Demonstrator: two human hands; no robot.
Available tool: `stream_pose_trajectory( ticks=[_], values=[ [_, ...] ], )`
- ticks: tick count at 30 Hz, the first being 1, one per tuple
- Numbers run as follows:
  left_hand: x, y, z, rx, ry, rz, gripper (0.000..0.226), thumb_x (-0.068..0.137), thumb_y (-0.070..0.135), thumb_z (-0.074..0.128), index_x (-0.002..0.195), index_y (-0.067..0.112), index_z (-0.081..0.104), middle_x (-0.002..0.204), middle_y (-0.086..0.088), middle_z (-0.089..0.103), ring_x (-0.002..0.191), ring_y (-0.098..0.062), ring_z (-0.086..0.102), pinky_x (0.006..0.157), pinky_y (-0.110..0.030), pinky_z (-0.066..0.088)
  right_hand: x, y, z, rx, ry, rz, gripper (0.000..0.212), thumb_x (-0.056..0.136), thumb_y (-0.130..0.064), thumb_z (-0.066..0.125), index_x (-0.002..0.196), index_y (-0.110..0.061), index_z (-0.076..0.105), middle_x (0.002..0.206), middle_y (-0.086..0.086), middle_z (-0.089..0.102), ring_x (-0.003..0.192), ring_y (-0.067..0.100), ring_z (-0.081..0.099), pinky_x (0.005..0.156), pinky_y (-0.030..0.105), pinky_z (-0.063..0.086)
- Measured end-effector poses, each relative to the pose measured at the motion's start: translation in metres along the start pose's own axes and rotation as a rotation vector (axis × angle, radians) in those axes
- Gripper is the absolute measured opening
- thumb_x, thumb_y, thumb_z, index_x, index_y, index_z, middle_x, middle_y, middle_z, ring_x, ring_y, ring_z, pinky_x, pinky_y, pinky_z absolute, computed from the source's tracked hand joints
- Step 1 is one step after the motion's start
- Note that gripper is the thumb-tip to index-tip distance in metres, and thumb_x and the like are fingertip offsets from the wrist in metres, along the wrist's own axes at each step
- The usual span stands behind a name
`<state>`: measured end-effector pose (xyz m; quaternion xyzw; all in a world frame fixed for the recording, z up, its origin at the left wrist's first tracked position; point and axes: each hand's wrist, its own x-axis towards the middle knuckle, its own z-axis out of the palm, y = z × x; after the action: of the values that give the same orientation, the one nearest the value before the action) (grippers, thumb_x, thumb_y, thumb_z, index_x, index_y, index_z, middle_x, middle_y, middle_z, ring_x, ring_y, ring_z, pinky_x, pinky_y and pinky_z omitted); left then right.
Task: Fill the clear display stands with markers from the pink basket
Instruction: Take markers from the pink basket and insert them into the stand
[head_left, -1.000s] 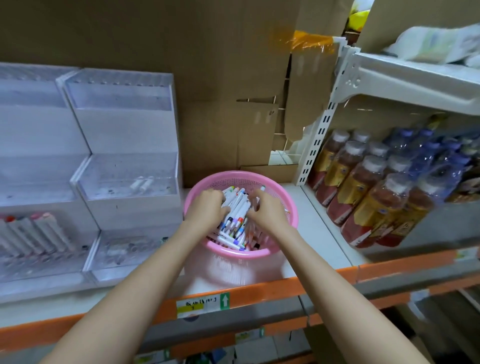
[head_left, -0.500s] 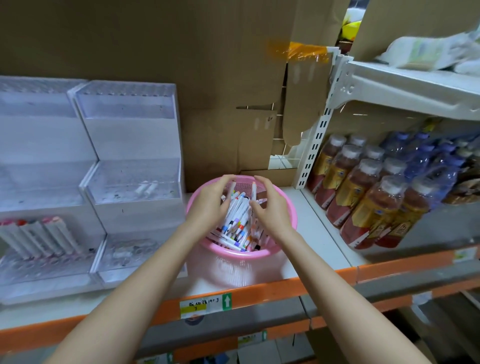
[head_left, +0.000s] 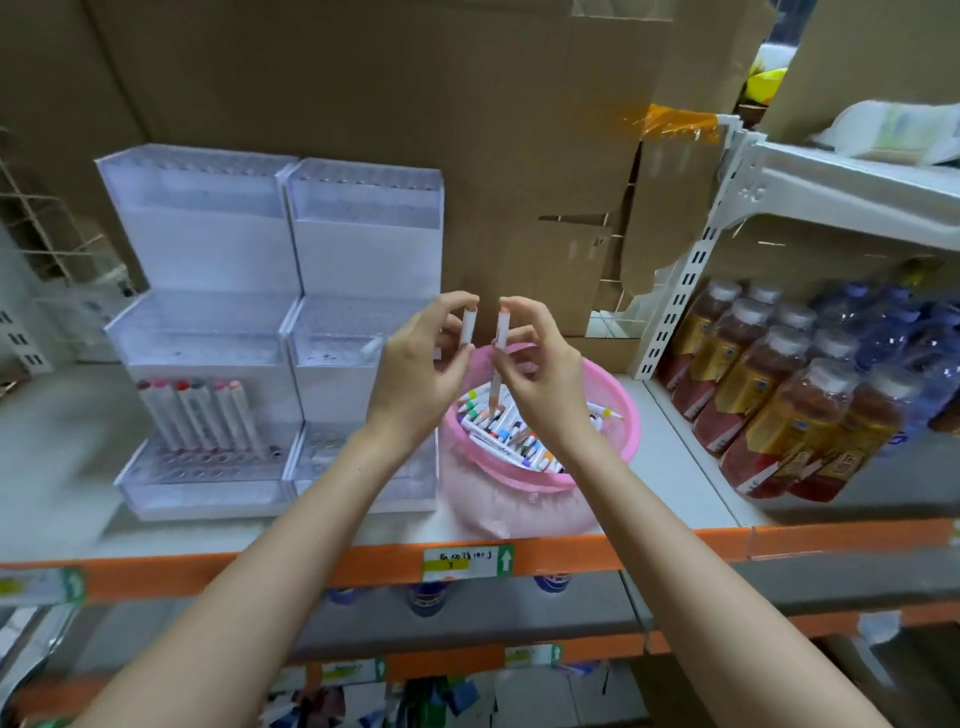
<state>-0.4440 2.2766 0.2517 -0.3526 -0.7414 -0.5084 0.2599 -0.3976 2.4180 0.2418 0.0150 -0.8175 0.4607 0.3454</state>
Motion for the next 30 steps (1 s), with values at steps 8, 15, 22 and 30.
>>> stream_pose_trajectory(
  ticks=[8,15,22,30],
  values=[
    [-0.017,-0.031,-0.09,0.129,0.111,-0.067,0.035,0.084,0.007,0.069,0.116,0.016,0.059,0.085,0.009,0.058,0.079,-0.004,0.061,0.068,-0.004,0.044,0.003,-0.039,0.089,0.104,-0.126,-0.053,0.045,0.084,-0.005,0.07,0.124,-0.018,0.053,0.076,-0.012,0.06,0.065,0.004,0.064,0.062,0.015,0.047],
    [-0.023,-0.076,-0.15,0.169,0.169,-0.158,0.02,0.084,0.01,0.07,0.102,0.012,0.06,0.086,0.009,0.062,0.078,-0.004,0.063,0.07,-0.021,0.054,0.001,-0.062,0.156,0.112,-0.194,-0.061,0.043,0.084,-0.002,0.069,0.122,-0.015,0.053,0.075,-0.01,0.059,0.065,0.007,0.064,0.058,0.02,0.05],
    [-0.024,-0.11,-0.167,0.104,0.078,-0.24,0.016,0.081,0.012,0.073,0.092,0.015,0.061,0.081,0.009,0.062,0.075,-0.005,0.064,0.07,-0.027,0.057,-0.005,-0.065,0.187,0.092,-0.175,-0.025,0.041,0.086,-0.003,0.068,0.123,-0.012,0.053,0.078,-0.002,0.059,0.065,0.011,0.063,0.058,0.023,0.051],
    [-0.026,-0.124,-0.171,0.084,0.012,-0.164,0.018,0.08,0.014,0.075,0.093,0.014,0.063,0.081,0.01,0.064,0.074,-0.003,0.065,0.071,-0.021,0.055,-0.015,-0.064,0.201,0.054,-0.06,-0.031,0.039,0.085,-0.003,0.07,0.12,-0.016,0.056,0.076,0.005,0.063,0.063,0.012,0.063,0.058,0.032,0.057]
  ],
)
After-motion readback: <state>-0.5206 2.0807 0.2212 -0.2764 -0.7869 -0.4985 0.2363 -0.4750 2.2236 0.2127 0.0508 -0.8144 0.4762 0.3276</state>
